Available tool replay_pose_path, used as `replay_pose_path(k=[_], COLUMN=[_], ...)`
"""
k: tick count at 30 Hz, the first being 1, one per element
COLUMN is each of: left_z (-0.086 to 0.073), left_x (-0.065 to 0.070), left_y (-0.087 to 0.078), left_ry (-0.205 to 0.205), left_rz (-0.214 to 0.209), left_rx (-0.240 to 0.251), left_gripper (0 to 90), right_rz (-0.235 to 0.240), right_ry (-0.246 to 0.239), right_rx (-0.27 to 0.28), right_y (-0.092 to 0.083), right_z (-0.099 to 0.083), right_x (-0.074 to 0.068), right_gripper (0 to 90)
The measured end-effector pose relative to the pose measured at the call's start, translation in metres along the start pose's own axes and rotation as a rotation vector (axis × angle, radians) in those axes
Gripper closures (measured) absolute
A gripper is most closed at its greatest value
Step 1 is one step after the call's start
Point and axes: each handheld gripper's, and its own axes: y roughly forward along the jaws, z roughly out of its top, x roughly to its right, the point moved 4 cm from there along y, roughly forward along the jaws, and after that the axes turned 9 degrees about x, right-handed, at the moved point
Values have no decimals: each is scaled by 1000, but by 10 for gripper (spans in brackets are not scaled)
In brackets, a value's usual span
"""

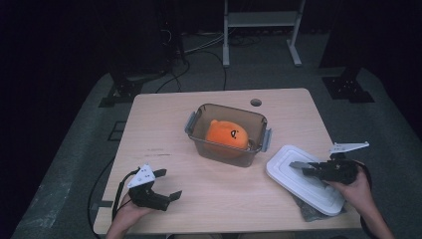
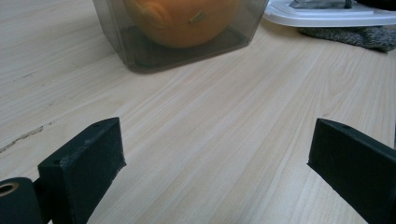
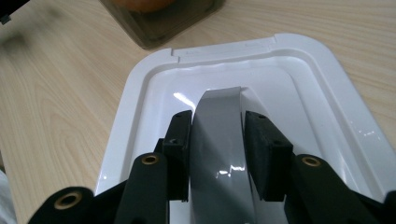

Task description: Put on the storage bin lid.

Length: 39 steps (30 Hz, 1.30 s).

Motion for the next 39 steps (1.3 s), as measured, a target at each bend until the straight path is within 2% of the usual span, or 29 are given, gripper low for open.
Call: replay_pose_path(k=[4,11,16,31,39], left_z=[0,0,0,-1,-1], left_x=[0,-1,-1,-1,-1], left_y=[0,0,-1,-1,-1], left_ry=[-1,-4,-6,-8,-9], left_rz=[-1,1,1,-1,-1], left_rx=[0,2,3,2,0], left_gripper=[27,27,27,27,27], right_rz=[5,-1,7,38,49], right_ry=[0,-8,-3,-6,-28], right_rx=[2,-7,8,22,34], right_y=[1,0,-2,-17,-27], right_z=[1,3,7,22,34], right_x=[-1,-2,-2,-12,-20], right_gripper=[651,656,658,659,659])
